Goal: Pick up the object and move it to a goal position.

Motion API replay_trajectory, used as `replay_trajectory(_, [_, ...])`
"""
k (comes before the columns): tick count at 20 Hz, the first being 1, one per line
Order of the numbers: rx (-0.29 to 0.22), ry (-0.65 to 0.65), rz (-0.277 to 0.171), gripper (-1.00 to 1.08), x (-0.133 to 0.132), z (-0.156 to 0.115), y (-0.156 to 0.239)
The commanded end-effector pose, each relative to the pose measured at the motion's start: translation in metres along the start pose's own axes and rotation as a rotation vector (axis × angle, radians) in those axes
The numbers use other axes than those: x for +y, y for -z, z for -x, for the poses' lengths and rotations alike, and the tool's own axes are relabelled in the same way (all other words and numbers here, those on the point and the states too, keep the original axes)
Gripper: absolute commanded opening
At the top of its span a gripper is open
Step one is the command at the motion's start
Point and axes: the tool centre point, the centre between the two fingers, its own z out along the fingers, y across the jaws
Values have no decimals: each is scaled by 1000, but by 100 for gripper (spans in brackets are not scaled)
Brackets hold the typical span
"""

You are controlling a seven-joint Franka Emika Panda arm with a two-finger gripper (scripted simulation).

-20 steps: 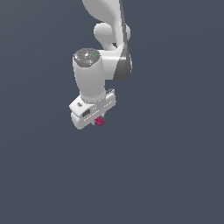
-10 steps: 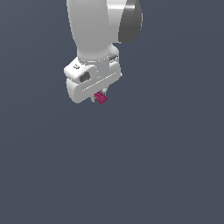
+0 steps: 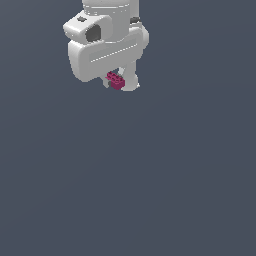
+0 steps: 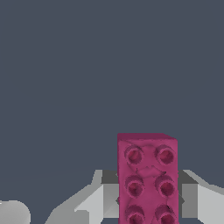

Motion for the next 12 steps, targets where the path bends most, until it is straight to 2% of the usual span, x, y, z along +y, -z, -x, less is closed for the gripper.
replay_trajectory(1, [-1, 0, -1, -100, -3, 1, 17])
replay_trajectory(6, [-1, -1, -1, -100, -7, 2, 39])
replay_trajectory(12, [-1, -1, -1, -100, -8, 2, 48])
